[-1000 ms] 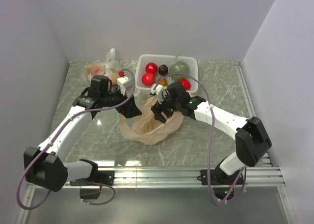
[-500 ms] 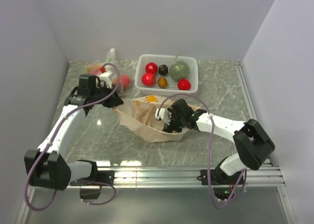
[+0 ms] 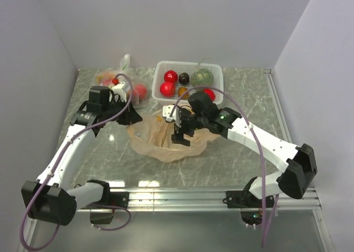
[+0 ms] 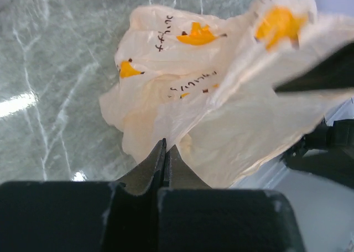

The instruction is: Place the fake fruits into the plastic bag and tie a complex knot

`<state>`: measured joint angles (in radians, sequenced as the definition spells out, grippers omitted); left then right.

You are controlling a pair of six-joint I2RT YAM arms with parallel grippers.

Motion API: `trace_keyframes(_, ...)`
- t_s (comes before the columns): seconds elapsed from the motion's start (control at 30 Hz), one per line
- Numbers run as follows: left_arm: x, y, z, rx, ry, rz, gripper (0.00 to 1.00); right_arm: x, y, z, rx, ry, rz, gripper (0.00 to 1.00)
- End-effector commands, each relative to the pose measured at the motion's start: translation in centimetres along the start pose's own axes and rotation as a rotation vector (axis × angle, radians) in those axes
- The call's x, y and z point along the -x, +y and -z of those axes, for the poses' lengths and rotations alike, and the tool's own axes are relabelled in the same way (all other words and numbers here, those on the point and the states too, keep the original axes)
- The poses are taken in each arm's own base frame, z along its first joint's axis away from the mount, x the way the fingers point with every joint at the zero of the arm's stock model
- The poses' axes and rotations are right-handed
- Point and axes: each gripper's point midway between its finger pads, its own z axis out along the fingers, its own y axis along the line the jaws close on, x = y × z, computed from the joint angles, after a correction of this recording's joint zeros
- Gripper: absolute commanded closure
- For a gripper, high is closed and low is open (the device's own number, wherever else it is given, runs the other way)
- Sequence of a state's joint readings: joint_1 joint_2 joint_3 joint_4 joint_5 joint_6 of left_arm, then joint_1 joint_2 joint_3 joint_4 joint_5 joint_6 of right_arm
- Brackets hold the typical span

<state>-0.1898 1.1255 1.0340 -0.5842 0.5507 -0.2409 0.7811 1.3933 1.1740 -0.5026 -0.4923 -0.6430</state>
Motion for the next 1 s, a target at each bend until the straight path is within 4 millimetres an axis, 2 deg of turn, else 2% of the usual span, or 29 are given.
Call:
trace_keyframes(0.0,0.2,-0.3,-0.2,0.017,0.009,0.044,1.00,4.5,3.7,1.4,0.151,-0.079,-0.004,0.05)
trace_keyframes(0.03,-0.1,-0.1,-0.2,0.024,0.024,0.052,1.00,4.8,4.5,0.9,0.185,-0.073,0.002,0.05)
trace_keyframes(0.13,-0.3,0.2,-0.3,0.046,0.034,0.080,1.00,6.6,5.3,1.3,0.220,-0.100,-0.003,0.05)
trace_keyframes(0.17,-0.4,0.2,-0.2,0.049,0.040,0.084,1.00,7.4,5.1,1.5,0.220,-0.119,-0.022,0.05)
trace_keyframes(0.2,-0.3,0.3,0.0,0.060,0.035,0.078,1.00,9.2,4.0,2.2,0.181,-0.157,-0.088,0.05)
trace_keyframes(0.27,-0.8,0.8,0.5,0.088,0.049,0.077,1.00,10.2,0.0,3.9,0.099,-0.214,-0.194,0.05)
trace_keyframes(0.3,-0.9,1.2,0.8,0.103,0.052,0.064,1.00,12.8,-1.6,5.8,0.095,-0.310,-0.271,0.05)
trace_keyframes(0.33,-1.0,1.6,1.2,0.118,0.054,0.073,1.00,13.4,-3.7,6.6,0.070,-0.349,-0.333,0.05)
trace_keyframes(0.37,-1.4,1.8,1.5,0.126,0.066,0.078,1.00,12.8,-7.7,8.7,-0.012,-0.391,-0.412,0.05)
trace_keyframes(0.4,-1.4,1.6,1.9,0.120,0.062,0.079,1.00,13.9,-10.2,10.0,-0.058,-0.447,-0.480,0.05)
trace_keyframes(0.43,-1.3,1.8,2.2,0.126,0.053,0.086,1.00,13.5,-12.5,11.0,-0.118,-0.464,-0.542,0.05)
trace_keyframes(0.47,-1.1,1.7,2.5,0.123,0.043,0.089,1.00,12.6,-15.0,12.2,-0.202,-0.470,-0.590,0.05)
trace_keyframes(0.53,-0.8,1.5,3.2,0.126,0.021,0.097,1.00,10.7,-19.5,12.8,-0.385,-0.430,-0.645,0.05)
trace_keyframes(0.57,-0.5,1.3,3.4,0.126,0.010,0.109,1.00,9.6,-20.9,13.1,-0.449,-0.409,-0.672,0.05)
trace_keyframes(0.6,-0.5,1.4,3.7,0.135,0.005,0.116,1.00,7.7,-22.8,12.8,-0.509,-0.364,-0.714,0.05)
trace_keyframes(0.67,-0.5,2.0,3.9,0.170,0.002,0.137,1.00,4.7,-25.2,12.9,-0.623,-0.294,-0.766,0.05)
trace_keyframes(0.7,-0.5,2.3,4.0,0.186,0.000,0.147,1.00,2.6,-26.3,12.1,-0.645,-0.244,-0.805,0.05)
trace_keyframes(0.77,-0.6,2.7,4.0,0.202,0.002,0.169,1.00,-0.1,-27.6,11.7,-0.705,-0.180,-0.834,0.05)
trace_keyframes(0.8,-0.6,2.8,4.0,0.202,0.006,0.173,1.00,-2.1,-28.1,10.7,-0.710,-0.137,-0.855,0.05)
trace_keyframes(0.87,-0.3,2.8,3.9,0.200,-0.004,0.173,1.00,-4.1,-29.1,10.3,-0.763,-0.096,-0.868,0.05)
trace_keyframes(0.97,-0.2,2.9,3.7,0.195,-0.006,0.169,1.00,-6.6,-30.8,10.0,-0.816,-0.127,-0.892,0.05)
